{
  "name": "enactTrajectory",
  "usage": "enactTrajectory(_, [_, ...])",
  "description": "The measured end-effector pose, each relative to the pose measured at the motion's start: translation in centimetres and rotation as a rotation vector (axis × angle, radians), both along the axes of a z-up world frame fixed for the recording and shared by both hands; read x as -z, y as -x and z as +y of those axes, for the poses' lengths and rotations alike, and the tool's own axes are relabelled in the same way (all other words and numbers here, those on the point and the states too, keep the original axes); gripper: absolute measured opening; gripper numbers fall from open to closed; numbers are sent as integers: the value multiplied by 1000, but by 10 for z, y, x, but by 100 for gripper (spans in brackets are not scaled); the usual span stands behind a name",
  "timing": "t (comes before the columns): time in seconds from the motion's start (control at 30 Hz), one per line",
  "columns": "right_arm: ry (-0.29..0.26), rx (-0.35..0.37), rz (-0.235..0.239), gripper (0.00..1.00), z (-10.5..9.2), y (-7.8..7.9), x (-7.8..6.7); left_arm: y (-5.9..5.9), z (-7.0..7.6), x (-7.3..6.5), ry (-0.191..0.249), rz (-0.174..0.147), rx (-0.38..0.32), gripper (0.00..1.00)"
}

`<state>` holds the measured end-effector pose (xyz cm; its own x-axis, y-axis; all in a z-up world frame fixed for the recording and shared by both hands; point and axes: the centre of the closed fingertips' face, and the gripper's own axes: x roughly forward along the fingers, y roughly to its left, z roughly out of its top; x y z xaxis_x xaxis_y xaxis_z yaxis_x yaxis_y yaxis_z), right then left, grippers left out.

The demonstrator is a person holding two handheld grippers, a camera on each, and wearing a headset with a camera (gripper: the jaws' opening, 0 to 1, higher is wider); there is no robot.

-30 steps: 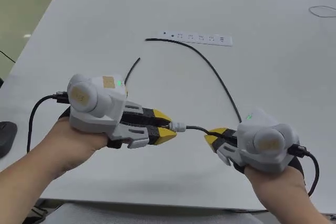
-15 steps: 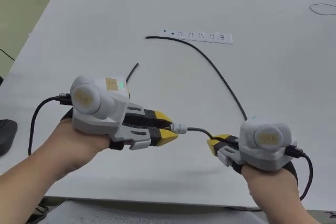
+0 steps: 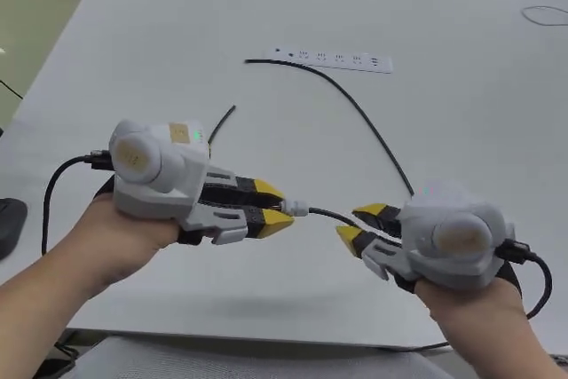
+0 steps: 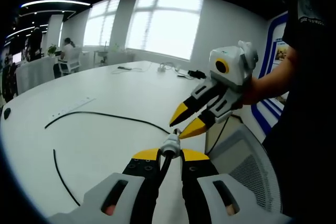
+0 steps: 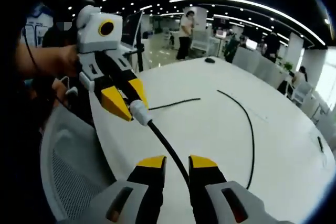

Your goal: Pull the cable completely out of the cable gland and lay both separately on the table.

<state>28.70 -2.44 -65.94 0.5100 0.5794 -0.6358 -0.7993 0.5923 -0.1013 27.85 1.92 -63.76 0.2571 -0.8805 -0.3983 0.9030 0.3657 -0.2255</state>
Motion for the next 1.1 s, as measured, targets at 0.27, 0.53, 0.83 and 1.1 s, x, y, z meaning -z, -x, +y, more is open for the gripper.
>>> enactTrajectory(0.27, [116, -124, -102, 9, 26, 2, -1, 0, 0, 0, -7, -2, -2, 15])
enactTrajectory(0.53, [163, -192, -169, 5, 35, 2, -4, 1, -1, 1, -3, 2, -3, 15])
enactTrajectory(0.83, [157, -169, -145, 1, 31, -1, -2, 0, -2, 4, -5, 0, -3, 15])
enactTrajectory(1.1, [135, -135, -143, 0, 26, -4, 0, -2, -2, 3, -3, -4, -5, 15])
